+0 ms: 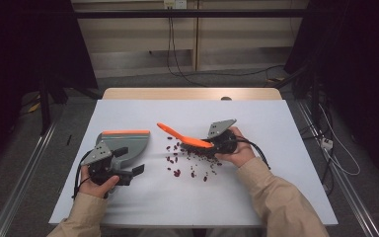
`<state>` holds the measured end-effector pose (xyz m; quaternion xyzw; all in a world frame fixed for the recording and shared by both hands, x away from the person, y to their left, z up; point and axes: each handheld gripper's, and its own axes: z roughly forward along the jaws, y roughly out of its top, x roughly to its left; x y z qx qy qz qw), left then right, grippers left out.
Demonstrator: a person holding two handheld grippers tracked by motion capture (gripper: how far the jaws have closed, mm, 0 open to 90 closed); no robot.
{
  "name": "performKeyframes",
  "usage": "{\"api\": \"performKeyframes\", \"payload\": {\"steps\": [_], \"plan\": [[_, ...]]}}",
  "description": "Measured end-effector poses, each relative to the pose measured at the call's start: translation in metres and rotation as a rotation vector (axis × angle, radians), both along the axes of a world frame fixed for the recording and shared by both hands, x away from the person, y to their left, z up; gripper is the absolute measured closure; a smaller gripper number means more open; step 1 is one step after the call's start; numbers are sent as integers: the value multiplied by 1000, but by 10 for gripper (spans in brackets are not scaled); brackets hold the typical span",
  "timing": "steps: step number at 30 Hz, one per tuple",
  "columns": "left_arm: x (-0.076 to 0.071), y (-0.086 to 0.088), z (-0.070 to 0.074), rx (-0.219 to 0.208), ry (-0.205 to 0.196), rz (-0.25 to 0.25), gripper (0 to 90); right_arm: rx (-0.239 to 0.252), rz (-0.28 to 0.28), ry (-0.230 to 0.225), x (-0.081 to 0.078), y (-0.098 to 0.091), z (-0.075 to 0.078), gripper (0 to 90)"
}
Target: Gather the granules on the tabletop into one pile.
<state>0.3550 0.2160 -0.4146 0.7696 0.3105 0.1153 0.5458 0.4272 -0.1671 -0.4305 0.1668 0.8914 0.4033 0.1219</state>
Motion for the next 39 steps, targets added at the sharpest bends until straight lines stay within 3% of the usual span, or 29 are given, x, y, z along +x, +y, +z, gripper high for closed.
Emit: {"api": "performKeyframes", "payload": {"steps": [7,9,13,19,26,32,36,38,39], "plan": [[0,-1,0,9,-1,-7,53,17,0,8,-3,-2,2,711],[0,-1,0,9,-2,-6,53,22,-17,-18,-2,-3,4,711],[0,-2,0,2,-1,-3,53,82,-54,-29,9,-10,11,712],[1,-2,0,6,0,-4,53,108,-102,-48,27,-12,14,712],[1,-2,0,6,3,3,53,101,-129,-66,52,5,7,712],[1,-2,0,3,6,6,53,100,-117,-80,73,25,2,712],[1,-2,-1,5,9,8,53,64,-77,-108,84,41,-3,712],[1,-2,-2,3,11,4,52,45,-48,-98,87,48,-8,712],[0,-1,-2,6,12,3,53,62,-39,-86,86,50,-10,712]]}}
